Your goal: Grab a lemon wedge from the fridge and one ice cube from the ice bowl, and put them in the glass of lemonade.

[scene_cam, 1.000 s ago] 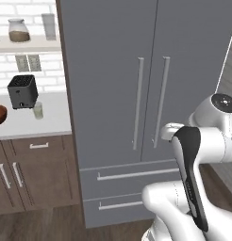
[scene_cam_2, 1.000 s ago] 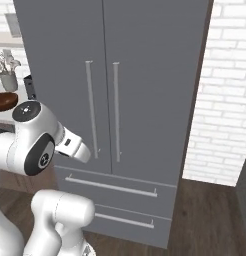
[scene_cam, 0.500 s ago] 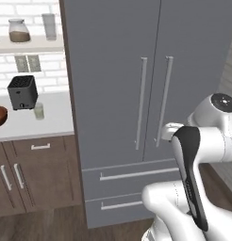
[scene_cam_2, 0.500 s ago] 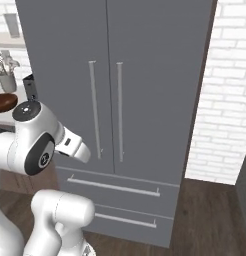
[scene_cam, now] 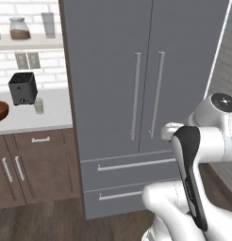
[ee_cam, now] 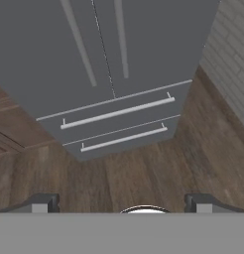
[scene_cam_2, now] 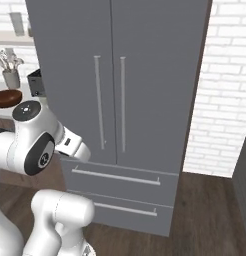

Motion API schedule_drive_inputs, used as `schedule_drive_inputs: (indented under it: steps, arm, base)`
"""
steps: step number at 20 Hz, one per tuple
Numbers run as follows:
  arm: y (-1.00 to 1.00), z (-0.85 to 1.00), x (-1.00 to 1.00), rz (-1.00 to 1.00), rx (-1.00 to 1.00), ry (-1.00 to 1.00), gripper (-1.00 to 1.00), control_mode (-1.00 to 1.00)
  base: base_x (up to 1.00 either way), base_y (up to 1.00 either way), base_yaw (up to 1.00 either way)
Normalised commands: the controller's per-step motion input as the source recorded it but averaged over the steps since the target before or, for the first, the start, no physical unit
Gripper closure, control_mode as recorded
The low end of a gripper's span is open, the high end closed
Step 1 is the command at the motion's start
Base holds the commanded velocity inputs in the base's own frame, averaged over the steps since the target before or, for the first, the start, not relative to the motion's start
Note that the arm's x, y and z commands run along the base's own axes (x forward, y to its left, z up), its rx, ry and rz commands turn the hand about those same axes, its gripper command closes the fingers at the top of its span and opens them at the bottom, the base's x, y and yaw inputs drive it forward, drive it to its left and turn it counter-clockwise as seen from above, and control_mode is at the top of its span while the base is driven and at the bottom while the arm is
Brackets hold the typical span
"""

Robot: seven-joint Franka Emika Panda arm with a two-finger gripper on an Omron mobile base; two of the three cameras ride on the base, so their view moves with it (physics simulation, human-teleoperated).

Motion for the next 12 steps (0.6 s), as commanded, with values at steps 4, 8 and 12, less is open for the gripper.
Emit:
schedule_drive_inputs:
  steps: [4, 8, 12]
  arm:
    - [0.0, 0.0, 0.0, 0.0, 0.0, 0.0, -1.0, 1.0]
    - [0.0, 0.0, 0.0, 0.0, 0.0, 0.0, -1.0, 1.0]
    - [0.0, 0.0, 0.0, 0.0, 0.0, 0.0, -1.0, 1.0]
  base:
    - [-0.15, 0.0, 0.0]
    - [0.0, 0.0, 0.0]
    - [0.0, 0.0, 0.0]
